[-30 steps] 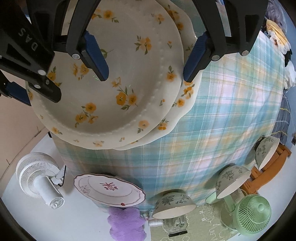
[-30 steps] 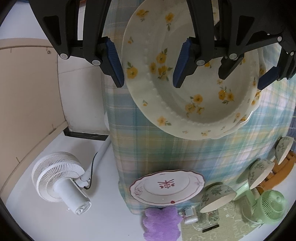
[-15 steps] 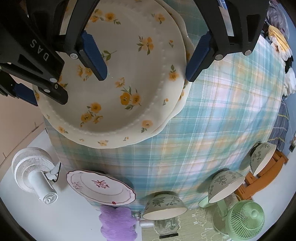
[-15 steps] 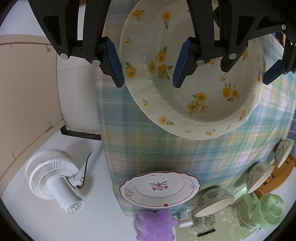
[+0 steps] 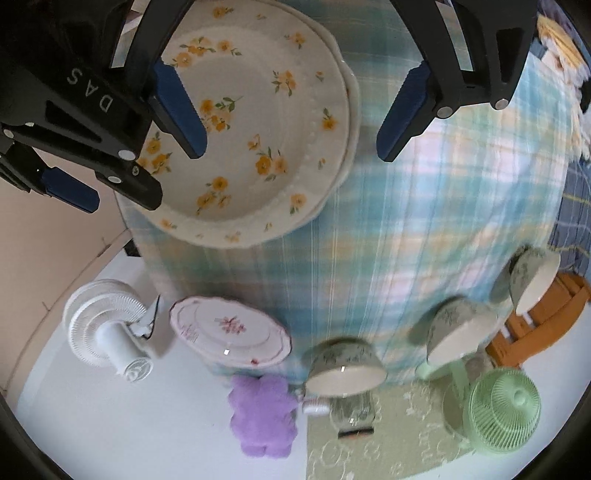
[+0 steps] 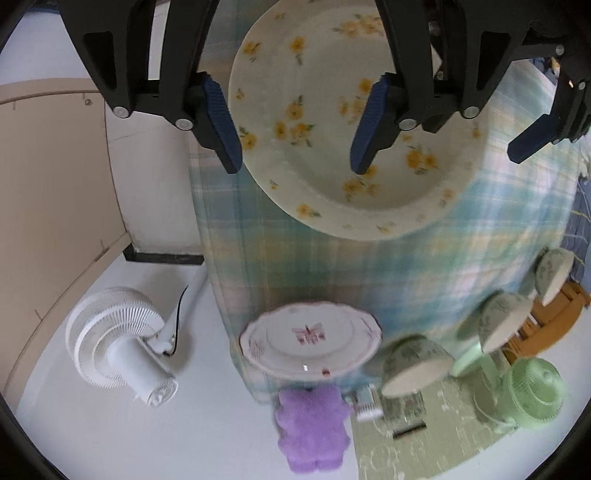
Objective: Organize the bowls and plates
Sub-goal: 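Lower the dotted-rim plate onto the yellow-flowered plate and open the left tool, then move the left tool to the red-rimmed white plate, then grasp the rim of the red-rimmed white plate with the left tool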
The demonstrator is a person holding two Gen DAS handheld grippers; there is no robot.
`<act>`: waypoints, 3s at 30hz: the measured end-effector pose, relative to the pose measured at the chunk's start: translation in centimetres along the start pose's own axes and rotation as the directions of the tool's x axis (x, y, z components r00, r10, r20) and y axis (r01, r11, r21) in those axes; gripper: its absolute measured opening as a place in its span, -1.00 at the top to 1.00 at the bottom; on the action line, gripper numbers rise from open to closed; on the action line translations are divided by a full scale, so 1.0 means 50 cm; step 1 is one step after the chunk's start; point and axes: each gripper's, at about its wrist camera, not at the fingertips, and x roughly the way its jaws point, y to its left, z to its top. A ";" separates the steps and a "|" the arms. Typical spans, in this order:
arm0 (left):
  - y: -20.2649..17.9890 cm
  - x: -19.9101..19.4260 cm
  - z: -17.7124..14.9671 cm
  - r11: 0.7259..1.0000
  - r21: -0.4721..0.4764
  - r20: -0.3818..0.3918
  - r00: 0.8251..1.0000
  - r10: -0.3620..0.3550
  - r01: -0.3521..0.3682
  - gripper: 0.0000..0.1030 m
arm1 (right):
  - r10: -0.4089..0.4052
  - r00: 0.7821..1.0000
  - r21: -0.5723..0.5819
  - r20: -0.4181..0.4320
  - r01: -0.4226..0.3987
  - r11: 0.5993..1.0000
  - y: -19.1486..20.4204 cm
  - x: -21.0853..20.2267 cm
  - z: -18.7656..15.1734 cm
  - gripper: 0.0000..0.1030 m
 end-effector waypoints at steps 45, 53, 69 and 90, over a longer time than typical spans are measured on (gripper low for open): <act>-0.072 0.292 0.386 0.994 -0.053 0.037 0.994 0.098 -0.096 -0.76 | 0.008 0.997 0.077 0.079 -0.014 0.997 -0.110 0.258 0.390 -0.49; -0.084 0.344 0.381 0.993 -0.050 -0.007 0.995 0.104 -0.104 -0.65 | 0.023 0.999 0.072 0.029 -0.025 0.997 -0.115 0.324 0.393 -0.49; -0.070 0.349 0.367 0.993 -0.054 -0.023 0.994 0.106 -0.107 -0.50 | 0.042 0.999 0.047 -0.012 -0.042 0.998 -0.098 0.350 0.384 -0.09; 0.018 0.280 0.249 0.992 -0.078 -0.077 0.993 0.088 -0.094 -0.44 | 0.091 0.992 -0.039 -0.086 -0.094 0.995 -0.016 0.288 0.281 -0.08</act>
